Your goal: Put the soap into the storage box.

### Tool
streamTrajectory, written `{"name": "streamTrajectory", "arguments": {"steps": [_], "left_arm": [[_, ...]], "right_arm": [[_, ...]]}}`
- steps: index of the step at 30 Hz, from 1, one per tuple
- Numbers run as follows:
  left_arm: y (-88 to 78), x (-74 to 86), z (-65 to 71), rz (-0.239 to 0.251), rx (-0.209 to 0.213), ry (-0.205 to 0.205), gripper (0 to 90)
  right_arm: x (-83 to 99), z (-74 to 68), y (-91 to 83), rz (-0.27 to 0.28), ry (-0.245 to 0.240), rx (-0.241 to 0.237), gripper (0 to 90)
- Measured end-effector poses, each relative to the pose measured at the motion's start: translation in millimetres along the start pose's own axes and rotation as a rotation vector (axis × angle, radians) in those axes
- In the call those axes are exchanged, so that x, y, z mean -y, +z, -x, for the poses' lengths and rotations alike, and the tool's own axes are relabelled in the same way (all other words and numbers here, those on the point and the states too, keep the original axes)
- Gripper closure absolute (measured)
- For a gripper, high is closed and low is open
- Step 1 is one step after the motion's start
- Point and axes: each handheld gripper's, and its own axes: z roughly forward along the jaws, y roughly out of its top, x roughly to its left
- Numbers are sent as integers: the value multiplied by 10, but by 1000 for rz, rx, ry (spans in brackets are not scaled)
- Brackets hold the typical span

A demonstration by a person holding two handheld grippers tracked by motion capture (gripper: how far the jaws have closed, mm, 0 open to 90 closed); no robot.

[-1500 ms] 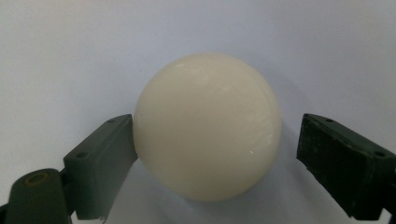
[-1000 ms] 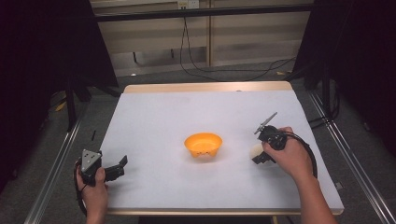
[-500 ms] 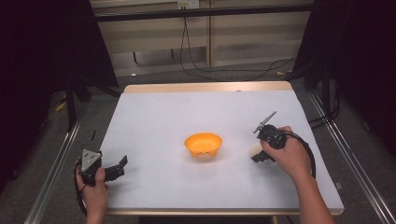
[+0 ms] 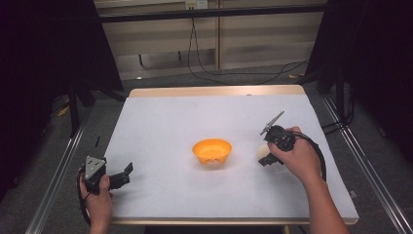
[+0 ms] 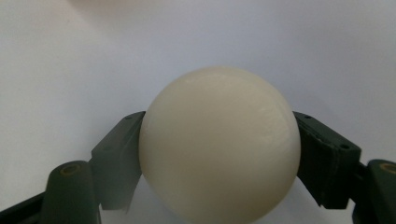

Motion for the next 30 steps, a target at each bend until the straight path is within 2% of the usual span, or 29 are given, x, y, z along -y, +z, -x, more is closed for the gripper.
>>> {"name": "streamTrajectory", "arguments": {"steps": [4,16,30], "left_arm": [[0,0,1,0,0,1,0],[-1,0,9,-1,-7,4,0],[2,-1,14,0,-4,6,0]], "right_arm": [[-75,-23,-51,6,-3,-3,241],[-336,-81,-158,3,-55,-12,241],[-600,-174,-158,8,-97,-33,241]]}}
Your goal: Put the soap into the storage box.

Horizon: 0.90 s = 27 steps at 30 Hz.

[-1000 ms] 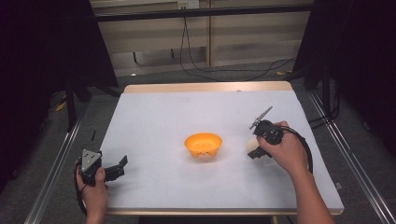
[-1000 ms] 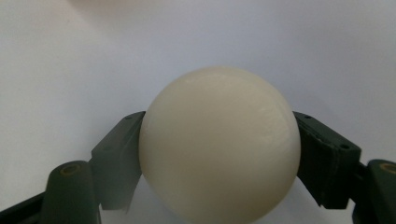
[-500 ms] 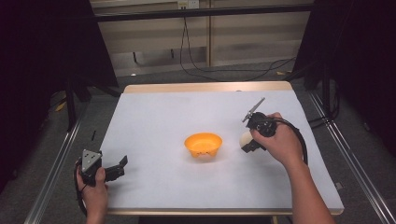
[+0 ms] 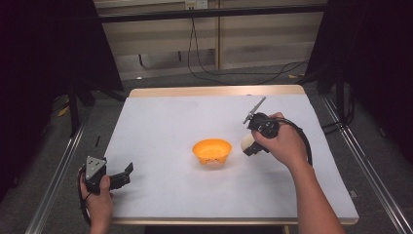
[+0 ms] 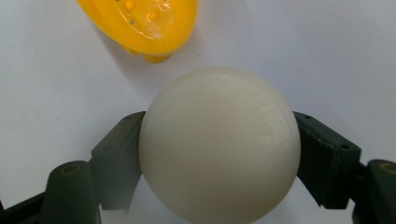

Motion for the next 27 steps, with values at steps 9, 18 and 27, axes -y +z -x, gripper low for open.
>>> {"name": "streamTrajectory", "arguments": {"steps": [9,18,27], "left_arm": [[1,0,1,-1,0,3,1],[1,-1,4,-1,-1,6,1],[4,0,11,-2,-2,6,0]], "right_arm": [[-163,-51,27,5,-30,-9,241],[-320,-121,79,9,-35,-26,241],[-471,-174,125,7,-65,-34,241]]}}
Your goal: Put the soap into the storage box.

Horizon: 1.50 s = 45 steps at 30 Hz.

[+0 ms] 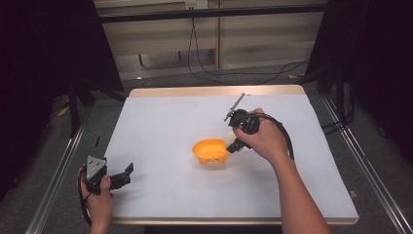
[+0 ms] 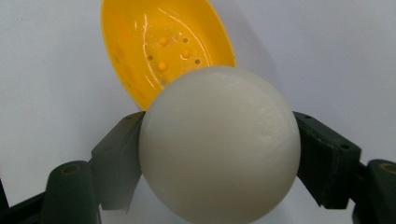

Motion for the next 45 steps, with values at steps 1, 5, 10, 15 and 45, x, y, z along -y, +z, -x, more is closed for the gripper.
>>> {"name": "streamTrajectory", "arguments": {"steps": [1,5,10,15,45], "left_arm": [[0,0,2,0,-3,-1,1],[0,0,3,0,2,-1,0],[0,0,1,-1,-1,0,1],[-1,0,1,-1,0,1,0],[-3,0,-3,1,-1,-1,1]], "right_arm": [[-16,-4,7,-1,-4,-2,241],[-88,-27,24,2,-17,-5,240],[-188,-66,55,1,-26,-10,241],[-272,-94,119,-16,-46,-16,241],[-557,-209,369,-57,-110,-42,240]]}}
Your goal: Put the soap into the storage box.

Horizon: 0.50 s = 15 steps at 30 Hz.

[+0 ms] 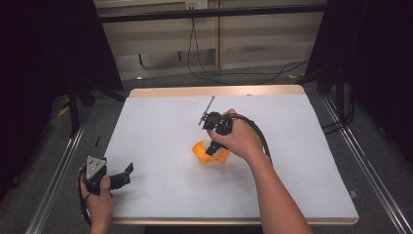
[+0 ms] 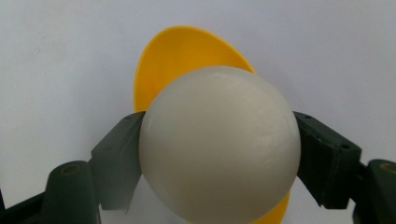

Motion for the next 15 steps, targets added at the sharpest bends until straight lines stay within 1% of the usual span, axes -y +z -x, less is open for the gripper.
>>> {"name": "streamTrajectory", "arguments": {"steps": [1,2,3,6,7,11,15], "left_arm": [[0,0,0,0,0,1,1],[0,0,0,0,0,1,0],[1,0,-1,-1,1,1,1],[0,0,-4,0,2,1,0],[0,0,-3,0,4,-1,1],[0,0,-2,0,0,1,0],[0,-1,-5,-1,3,1,0]], "right_arm": [[0,-4,4,-4,6,0,240],[3,2,7,-8,-4,0,240],[3,-5,13,-5,4,-2,239],[6,6,27,-4,-7,-3,239],[2,-6,32,-5,6,-5,239],[-4,-7,69,-10,-4,-11,239],[-1,-6,74,-6,3,-15,239]]}}
